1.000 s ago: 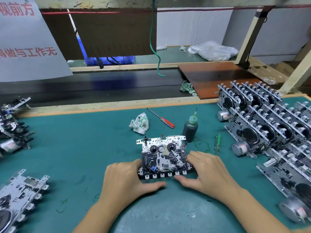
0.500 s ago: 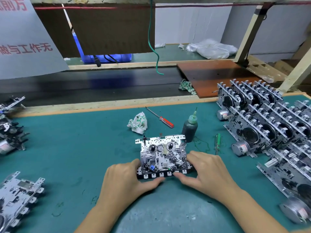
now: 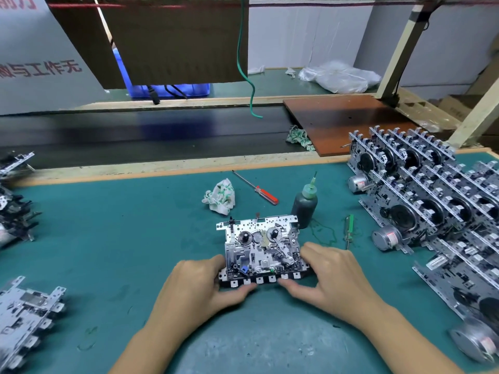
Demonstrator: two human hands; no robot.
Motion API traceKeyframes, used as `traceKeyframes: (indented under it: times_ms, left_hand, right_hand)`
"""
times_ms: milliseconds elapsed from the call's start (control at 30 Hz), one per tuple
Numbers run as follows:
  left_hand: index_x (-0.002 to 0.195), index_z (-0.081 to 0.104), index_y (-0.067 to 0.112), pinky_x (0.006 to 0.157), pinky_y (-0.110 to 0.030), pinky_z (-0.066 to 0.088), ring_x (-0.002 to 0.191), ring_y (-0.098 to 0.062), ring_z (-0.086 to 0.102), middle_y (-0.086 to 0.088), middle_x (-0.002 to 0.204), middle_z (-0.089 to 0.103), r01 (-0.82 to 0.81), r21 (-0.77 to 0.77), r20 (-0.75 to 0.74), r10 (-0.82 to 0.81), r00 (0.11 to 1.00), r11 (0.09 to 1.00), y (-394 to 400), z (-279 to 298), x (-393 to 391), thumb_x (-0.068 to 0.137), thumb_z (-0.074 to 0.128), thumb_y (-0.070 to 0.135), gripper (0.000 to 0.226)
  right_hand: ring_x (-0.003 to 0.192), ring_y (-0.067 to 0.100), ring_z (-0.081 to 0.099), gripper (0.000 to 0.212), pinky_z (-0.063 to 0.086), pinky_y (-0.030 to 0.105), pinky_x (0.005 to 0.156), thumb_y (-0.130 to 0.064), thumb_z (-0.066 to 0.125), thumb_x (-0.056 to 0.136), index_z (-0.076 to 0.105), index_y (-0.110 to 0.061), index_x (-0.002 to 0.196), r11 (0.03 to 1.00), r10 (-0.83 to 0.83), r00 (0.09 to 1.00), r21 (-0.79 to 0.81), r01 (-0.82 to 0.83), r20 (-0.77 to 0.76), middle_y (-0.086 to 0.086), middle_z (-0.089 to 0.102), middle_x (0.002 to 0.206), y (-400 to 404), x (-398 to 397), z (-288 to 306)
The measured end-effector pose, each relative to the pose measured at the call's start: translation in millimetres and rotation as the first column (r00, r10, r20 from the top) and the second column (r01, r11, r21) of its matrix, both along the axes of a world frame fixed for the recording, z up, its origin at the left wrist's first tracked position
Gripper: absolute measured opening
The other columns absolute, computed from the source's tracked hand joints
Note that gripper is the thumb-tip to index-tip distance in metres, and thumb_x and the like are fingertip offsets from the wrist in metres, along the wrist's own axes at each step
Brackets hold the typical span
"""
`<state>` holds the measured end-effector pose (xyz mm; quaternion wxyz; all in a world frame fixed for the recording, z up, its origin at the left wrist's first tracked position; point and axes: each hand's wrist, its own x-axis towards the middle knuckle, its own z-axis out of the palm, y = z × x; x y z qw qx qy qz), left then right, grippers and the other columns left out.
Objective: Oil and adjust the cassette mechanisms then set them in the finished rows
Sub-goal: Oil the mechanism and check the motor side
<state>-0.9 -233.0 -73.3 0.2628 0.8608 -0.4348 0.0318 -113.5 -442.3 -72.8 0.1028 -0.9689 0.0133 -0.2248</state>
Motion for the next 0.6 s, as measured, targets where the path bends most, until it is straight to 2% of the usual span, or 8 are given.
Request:
traceKeyframes:
  times_ms: [67,133,167,267,400,500,600]
  left_hand:
    - [0.049,0.045,0.013,0.031,-0.022,0.029,0.033,-0.021,0.038,0.001,0.034,0.037,-0.041,-0.002,0.069,0.042,0.997,0.999,-2.9,0.6,-3.1,0.071,0.050,0.065,0.056]
    - [0.050,0.043,0.014,0.034,-0.025,0.029,0.035,-0.021,0.037,0.000,0.035,0.037,-0.041,-0.007,0.114,0.042,0.993,0.999,-2.4,0.9,-2.1,0.073,0.046,0.070,0.061]
    - [0.051,0.040,0.017,0.037,-0.027,0.031,0.038,-0.020,0.037,0.002,0.036,0.037,-0.027,-0.004,0.093,0.027,0.995,1.000,-0.7,0.6,-0.5,0.071,0.046,0.073,0.059]
    - [0.058,0.037,0.022,0.045,-0.018,0.028,0.049,-0.012,0.039,0.009,0.039,0.032,0.012,0.012,-0.072,-0.011,0.997,1.000,5.0,-1.6,5.1,0.062,0.047,0.080,0.060]
    - [0.058,0.030,0.023,0.042,-0.020,0.024,0.051,-0.019,0.038,0.009,0.040,0.022,0.010,-0.036,0.014,-0.009,1.000,0.999,3.1,1.4,0.4,0.070,0.052,0.065,0.049]
    - [0.057,0.029,0.021,0.037,-0.024,0.028,0.036,-0.017,0.034,0.004,0.037,0.033,-0.020,-0.019,0.064,0.021,0.998,1.000,0.4,1.5,-3.3,0.070,0.053,0.059,0.047]
    - [0.055,0.032,0.021,0.039,-0.021,0.028,0.040,-0.018,0.034,0.005,0.038,0.036,0.013,-0.034,0.059,-0.011,0.998,0.999,1.6,-1.3,1.8,0.070,0.053,0.062,0.048]
  right_hand:
    - [0.046,0.012,0.030,0.046,0.024,0.020,0.047,-0.060,0.054,0.072,0.037,-0.020,0.061,0.998,0.026,1.000,0.051,-0.025,-0.013,-0.010,0.029,0.058,-0.8,-0.8,1.4]
    - [0.047,0.012,0.029,0.045,0.023,0.020,0.049,-0.060,0.055,0.071,0.036,-0.020,0.061,0.997,0.042,0.999,0.072,-0.041,-0.019,-0.010,0.029,0.057,-1.1,-1.9,2.6]
    - [0.047,0.012,0.029,0.045,0.023,0.020,0.050,-0.059,0.055,0.071,0.037,-0.019,0.059,0.997,0.039,0.999,0.066,-0.038,-0.021,-0.010,0.029,0.057,-0.8,-2.4,3.0]
    - [0.044,0.014,0.032,0.048,0.025,0.020,0.049,-0.059,0.052,0.072,0.043,-0.015,0.055,0.999,0.007,0.999,0.044,-0.005,-0.047,-0.009,0.030,0.055,0.6,-2.6,2.5]
    - [0.046,0.016,0.037,0.048,0.026,0.022,0.050,-0.060,0.053,0.071,0.041,-0.016,0.057,0.997,0.025,0.996,0.075,-0.018,-0.082,-0.007,0.034,0.055,-1.0,-1.8,1.3]
    - [0.048,0.017,0.036,0.050,0.030,0.025,0.048,-0.063,0.055,0.069,0.039,-0.017,0.060,0.995,0.057,0.992,0.082,-0.048,-0.115,-0.008,0.033,0.057,-3.6,-2.7,1.5]
    - [0.049,0.020,0.043,0.052,0.035,0.026,0.050,-0.062,0.052,0.073,0.047,-0.012,0.061,0.996,0.060,0.988,0.076,-0.050,-0.144,-0.004,0.042,0.058,-5.4,-2.6,0.1]
